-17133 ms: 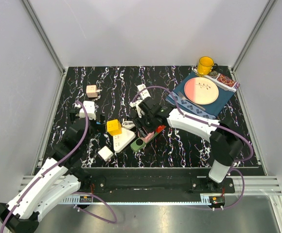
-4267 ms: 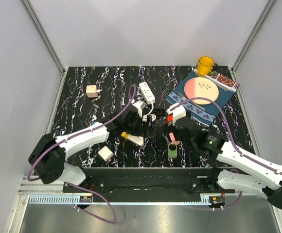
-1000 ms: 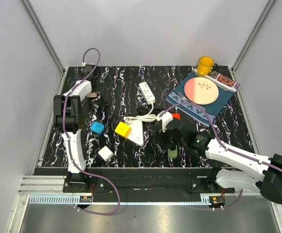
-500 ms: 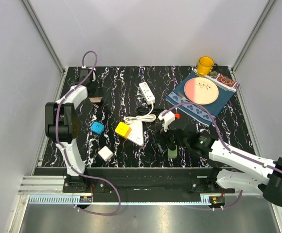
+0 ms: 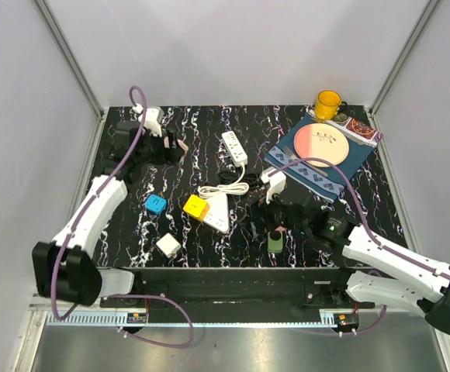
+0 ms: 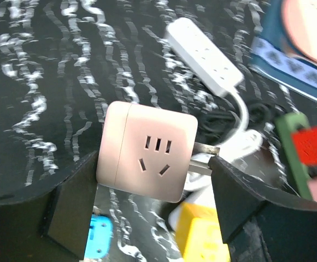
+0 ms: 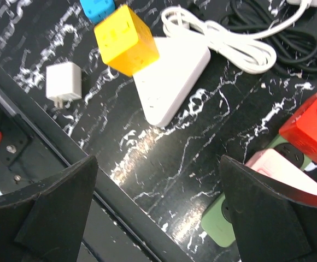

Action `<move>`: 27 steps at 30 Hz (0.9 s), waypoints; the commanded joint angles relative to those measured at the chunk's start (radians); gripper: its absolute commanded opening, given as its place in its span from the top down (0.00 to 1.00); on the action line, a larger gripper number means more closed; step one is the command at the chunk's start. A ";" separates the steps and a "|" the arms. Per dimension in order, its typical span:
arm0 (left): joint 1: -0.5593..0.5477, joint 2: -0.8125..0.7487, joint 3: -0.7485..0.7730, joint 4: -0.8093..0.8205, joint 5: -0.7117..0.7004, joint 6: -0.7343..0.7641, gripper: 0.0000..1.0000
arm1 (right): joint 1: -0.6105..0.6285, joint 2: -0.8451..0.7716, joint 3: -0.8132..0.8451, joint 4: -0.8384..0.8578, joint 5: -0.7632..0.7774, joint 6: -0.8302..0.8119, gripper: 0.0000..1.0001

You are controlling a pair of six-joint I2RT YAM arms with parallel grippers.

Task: Insert the plug
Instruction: Pick up the plug from the center of the board.

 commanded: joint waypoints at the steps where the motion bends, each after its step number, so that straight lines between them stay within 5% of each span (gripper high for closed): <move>1: -0.104 -0.143 -0.083 0.078 0.098 0.036 0.44 | -0.007 0.000 0.094 0.094 -0.004 0.062 0.03; 12: -0.371 -0.380 -0.220 0.101 0.076 0.258 0.43 | -0.053 0.040 0.221 0.078 -0.017 0.264 0.01; 27: -0.606 -0.402 -0.226 0.135 0.064 0.363 0.42 | -0.203 0.100 0.261 0.141 -0.363 0.495 0.00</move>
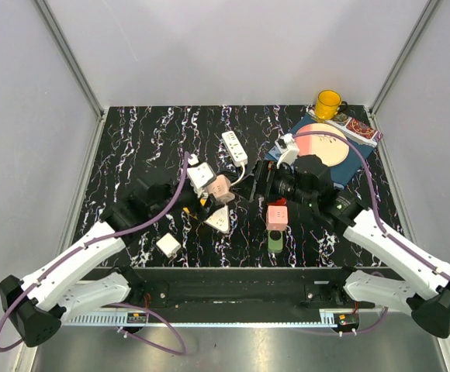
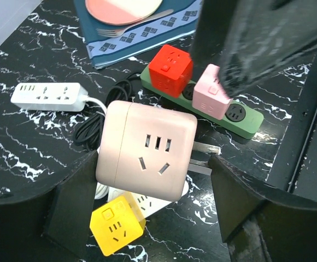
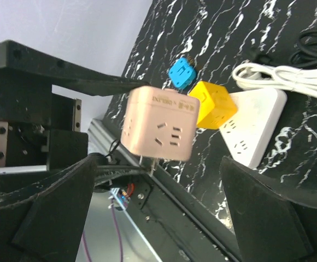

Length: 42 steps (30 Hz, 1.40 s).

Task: Insert the plug
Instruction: Pick up the plug from the center of the board, then adjust the plug.

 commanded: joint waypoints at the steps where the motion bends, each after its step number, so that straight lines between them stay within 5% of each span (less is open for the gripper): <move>1: -0.042 -0.003 0.018 0.111 -0.005 0.050 0.42 | -0.040 0.038 0.050 0.068 -0.134 0.095 0.00; 12: -0.120 0.034 0.035 0.160 -0.063 0.093 0.41 | -0.071 0.158 0.041 0.117 -0.298 0.172 0.03; 16: -0.132 0.043 0.030 0.182 -0.077 0.094 0.40 | -0.071 0.182 0.033 0.140 -0.343 0.173 0.16; 19: -0.135 0.040 0.022 0.194 -0.103 0.091 0.37 | -0.072 0.183 0.023 0.149 -0.350 0.164 0.35; 24: -0.135 0.010 -0.004 0.202 -0.154 0.058 0.17 | -0.080 0.160 0.015 0.150 -0.331 0.120 0.82; 27: -0.135 -0.016 -0.010 0.177 -0.200 -0.002 0.03 | -0.078 0.130 0.012 0.150 -0.286 0.025 0.91; 42: -0.126 -0.144 0.096 0.016 -0.279 -0.467 0.01 | -0.080 0.037 -0.101 0.291 -0.197 -0.475 1.00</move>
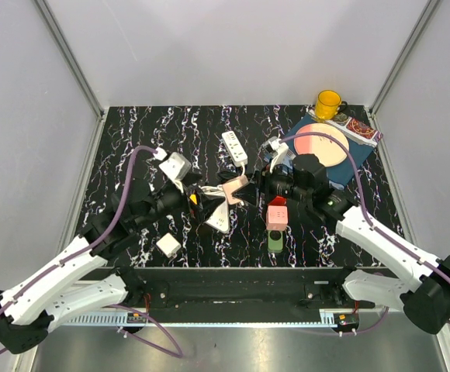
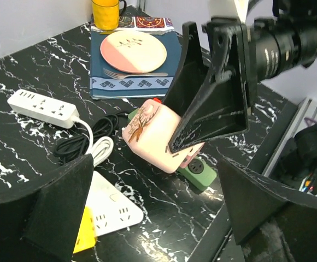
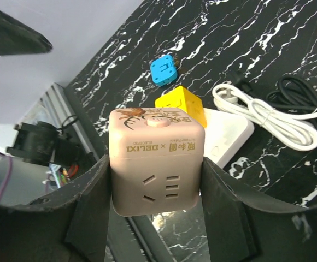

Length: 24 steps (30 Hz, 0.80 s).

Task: Insert the plug
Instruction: Adjust the plug.

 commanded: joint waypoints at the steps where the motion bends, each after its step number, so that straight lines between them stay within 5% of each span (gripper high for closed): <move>1: 0.009 0.022 0.091 -0.040 -0.092 -0.180 0.01 | 0.006 -0.038 -0.031 0.145 0.018 -0.177 1.00; 15: 0.009 0.211 0.241 -0.184 -0.069 -0.329 0.01 | 0.015 -0.063 -0.159 0.324 -0.103 -0.303 0.99; 24: 0.018 0.128 0.217 -0.213 0.172 0.065 0.01 | 0.014 -0.053 -0.115 0.255 -0.408 -0.386 0.99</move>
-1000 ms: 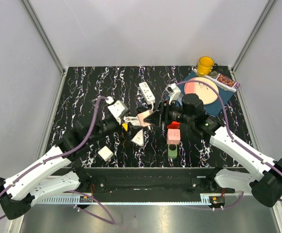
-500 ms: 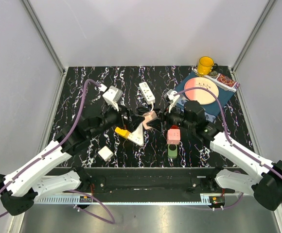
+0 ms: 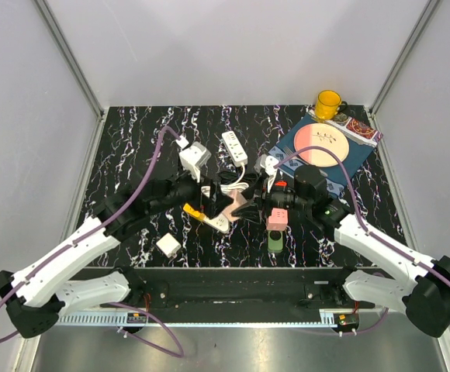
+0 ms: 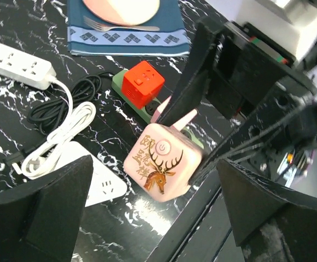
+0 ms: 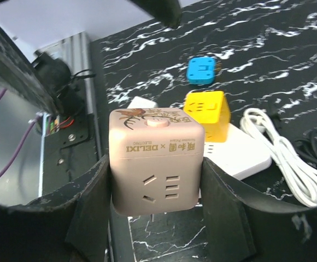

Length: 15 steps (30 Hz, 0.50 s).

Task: Insert the plug
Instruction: Adjust the plug.

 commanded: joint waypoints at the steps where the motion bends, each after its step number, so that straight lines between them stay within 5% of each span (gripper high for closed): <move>1: 0.007 -0.108 0.015 0.000 0.162 0.278 0.01 | 0.006 -0.026 0.057 -0.004 -0.196 -0.079 0.99; 9: 0.008 -0.128 0.050 -0.098 0.366 0.481 0.01 | 0.006 -0.049 0.125 -0.121 -0.291 -0.140 0.99; 15: 0.008 -0.074 0.084 -0.136 0.406 0.480 0.01 | 0.006 -0.064 0.156 -0.183 -0.304 -0.181 0.98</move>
